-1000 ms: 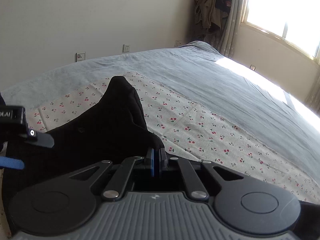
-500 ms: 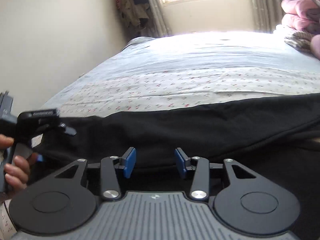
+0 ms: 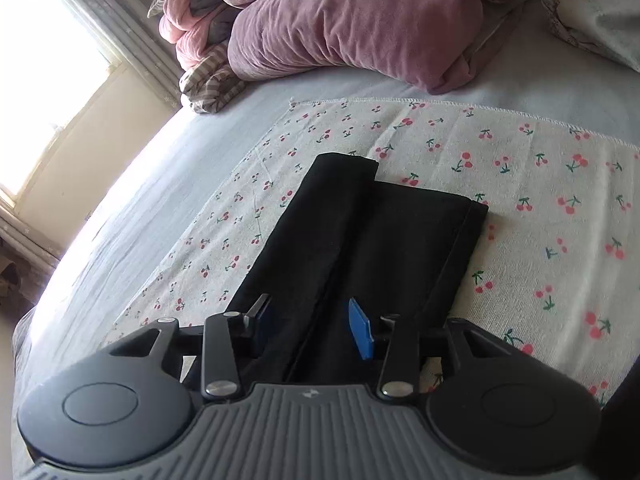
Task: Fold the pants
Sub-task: 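Fold the leg hem with the right gripper up over toward the waistband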
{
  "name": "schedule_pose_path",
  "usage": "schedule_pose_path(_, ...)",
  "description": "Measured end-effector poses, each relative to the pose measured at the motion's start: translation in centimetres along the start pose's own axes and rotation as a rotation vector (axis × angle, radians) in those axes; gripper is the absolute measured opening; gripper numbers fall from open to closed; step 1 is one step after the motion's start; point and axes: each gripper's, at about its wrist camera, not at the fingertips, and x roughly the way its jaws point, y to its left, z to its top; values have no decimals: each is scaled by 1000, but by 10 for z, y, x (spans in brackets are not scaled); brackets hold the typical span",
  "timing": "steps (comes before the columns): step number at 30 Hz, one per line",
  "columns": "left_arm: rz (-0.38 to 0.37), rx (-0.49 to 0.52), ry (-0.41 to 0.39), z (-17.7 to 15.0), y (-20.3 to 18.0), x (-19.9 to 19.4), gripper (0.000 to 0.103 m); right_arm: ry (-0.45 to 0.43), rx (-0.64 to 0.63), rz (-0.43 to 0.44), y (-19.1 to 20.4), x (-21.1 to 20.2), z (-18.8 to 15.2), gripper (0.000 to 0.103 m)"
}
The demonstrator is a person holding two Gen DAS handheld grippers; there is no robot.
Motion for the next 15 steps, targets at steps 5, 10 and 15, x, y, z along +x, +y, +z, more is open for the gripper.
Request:
schedule_pose_path(5,-35,-32,-8,6,8,0,10,-16,-20,-25,0,8,8,0)
schedule_pose_path(10,-84,-83,-30,15,16,-6,7,-77,-49,82,-1,-48,13,0)
schedule_pose_path(15,-145,-148,-52,23,33,-23,4,-86,-100,147,-28,-146,19,0)
